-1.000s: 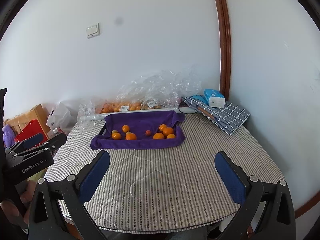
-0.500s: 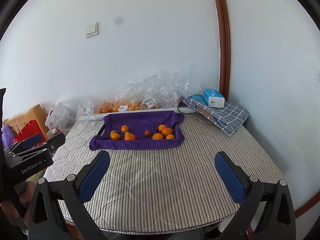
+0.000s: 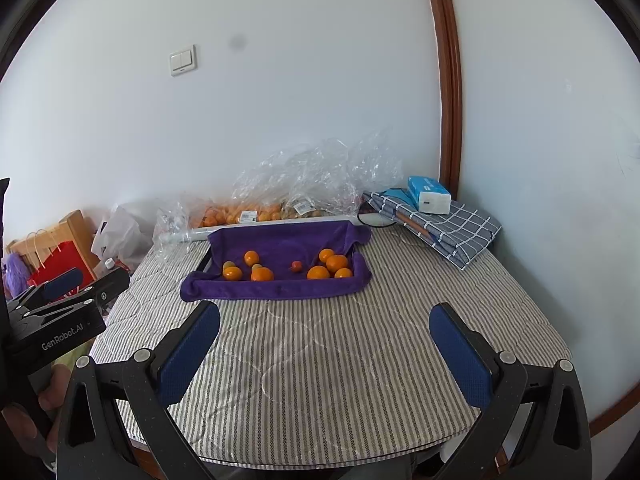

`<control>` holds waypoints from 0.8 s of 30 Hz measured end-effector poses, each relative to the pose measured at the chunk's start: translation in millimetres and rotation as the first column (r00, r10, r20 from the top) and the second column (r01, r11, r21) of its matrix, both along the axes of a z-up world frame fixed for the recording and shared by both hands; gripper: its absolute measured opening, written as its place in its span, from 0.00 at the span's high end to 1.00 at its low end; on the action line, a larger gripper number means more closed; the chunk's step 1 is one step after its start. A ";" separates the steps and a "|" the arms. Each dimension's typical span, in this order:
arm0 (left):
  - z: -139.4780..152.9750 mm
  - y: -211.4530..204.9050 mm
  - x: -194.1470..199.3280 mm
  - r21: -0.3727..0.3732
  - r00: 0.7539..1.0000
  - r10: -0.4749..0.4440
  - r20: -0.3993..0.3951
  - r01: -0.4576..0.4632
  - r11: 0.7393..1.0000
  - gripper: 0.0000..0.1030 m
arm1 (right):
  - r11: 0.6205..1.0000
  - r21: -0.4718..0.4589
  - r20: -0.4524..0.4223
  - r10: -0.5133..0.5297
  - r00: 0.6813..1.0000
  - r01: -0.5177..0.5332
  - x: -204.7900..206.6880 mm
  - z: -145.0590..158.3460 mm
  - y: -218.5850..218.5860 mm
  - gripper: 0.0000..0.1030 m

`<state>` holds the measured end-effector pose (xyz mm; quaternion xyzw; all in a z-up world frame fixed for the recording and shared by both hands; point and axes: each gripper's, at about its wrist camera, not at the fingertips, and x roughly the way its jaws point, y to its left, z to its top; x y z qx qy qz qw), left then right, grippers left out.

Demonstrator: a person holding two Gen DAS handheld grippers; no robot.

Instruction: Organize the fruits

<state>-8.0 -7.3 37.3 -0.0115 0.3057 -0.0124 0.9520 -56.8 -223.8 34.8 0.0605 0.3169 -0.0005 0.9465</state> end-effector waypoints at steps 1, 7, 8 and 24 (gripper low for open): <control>0.1 0.2 0.2 0.000 1.000 -0.002 0.000 0.002 1.000 0.15 | 1.000 0.000 0.000 -0.001 1.000 0.001 0.3 -0.3 0.1 0.00; 0.3 -0.7 -0.1 0.001 1.000 0.002 0.001 -0.002 1.000 0.15 | 1.000 0.005 -0.002 0.000 1.000 0.000 1.2 -0.4 -1.1 0.00; 0.3 -0.2 -0.1 0.001 1.000 0.002 0.001 -0.002 1.000 0.15 | 1.000 0.006 -0.002 0.000 1.000 0.000 1.2 -0.4 -1.3 0.00; 1.4 -1.9 -0.6 -0.001 1.000 0.002 0.000 -0.002 1.000 0.14 | 1.000 0.011 -0.003 -0.007 1.000 0.007 0.7 -1.8 -1.7 0.00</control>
